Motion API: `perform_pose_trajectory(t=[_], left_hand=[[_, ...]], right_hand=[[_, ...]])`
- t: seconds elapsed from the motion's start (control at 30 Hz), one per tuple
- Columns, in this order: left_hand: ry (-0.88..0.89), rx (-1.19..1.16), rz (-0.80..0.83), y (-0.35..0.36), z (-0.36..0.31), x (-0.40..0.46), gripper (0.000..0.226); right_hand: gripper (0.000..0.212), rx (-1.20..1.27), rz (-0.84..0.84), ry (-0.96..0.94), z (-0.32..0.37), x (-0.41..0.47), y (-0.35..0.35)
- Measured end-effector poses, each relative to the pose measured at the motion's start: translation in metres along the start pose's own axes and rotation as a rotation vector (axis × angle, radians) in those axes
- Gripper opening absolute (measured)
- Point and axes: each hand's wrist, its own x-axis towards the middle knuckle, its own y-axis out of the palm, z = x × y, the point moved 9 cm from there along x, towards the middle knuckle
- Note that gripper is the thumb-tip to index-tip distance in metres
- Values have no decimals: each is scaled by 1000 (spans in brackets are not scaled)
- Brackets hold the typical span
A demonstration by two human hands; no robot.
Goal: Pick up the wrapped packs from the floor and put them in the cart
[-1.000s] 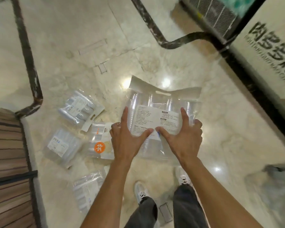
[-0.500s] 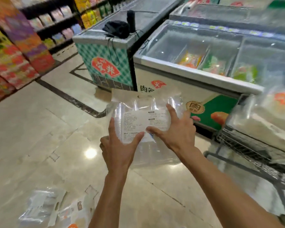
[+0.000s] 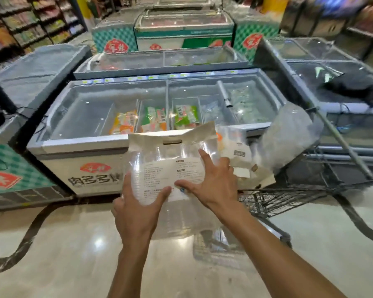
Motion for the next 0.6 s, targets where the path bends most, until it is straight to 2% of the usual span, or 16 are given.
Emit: perform_pose_trajectory(t=[0.17, 0.37, 0.5, 0.6], left_hand=[[103, -32, 111, 78, -51, 48, 115], [163, -111, 254, 157, -111, 92, 114], [155, -162, 308, 201, -147, 105, 117], [156, -111, 323, 234, -174, 112, 121]], right_hand=[[116, -42, -67, 111, -48, 57, -32], [112, 36, -176, 180, -102, 111, -78], [111, 82, -251, 190, -137, 142, -112], [112, 82, -256, 199, -165, 172, -124]])
